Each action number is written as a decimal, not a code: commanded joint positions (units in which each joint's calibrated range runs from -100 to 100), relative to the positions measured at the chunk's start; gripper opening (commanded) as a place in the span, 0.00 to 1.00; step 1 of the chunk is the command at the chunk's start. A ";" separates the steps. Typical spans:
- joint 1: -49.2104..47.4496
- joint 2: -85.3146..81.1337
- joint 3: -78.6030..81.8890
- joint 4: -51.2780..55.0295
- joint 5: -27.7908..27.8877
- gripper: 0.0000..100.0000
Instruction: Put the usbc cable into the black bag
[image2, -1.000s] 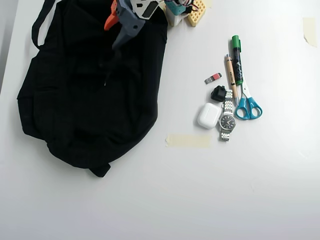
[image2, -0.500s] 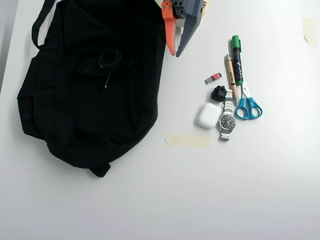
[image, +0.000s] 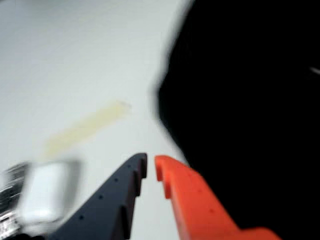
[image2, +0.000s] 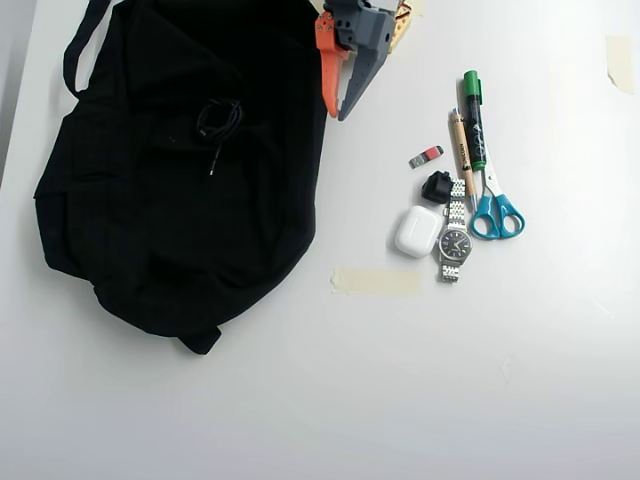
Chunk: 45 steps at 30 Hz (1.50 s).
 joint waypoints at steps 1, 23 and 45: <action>1.56 -1.25 1.14 2.30 0.19 0.02; 2.54 -1.17 14.89 22.88 -0.29 0.02; 2.76 -1.17 14.89 22.88 -0.34 0.02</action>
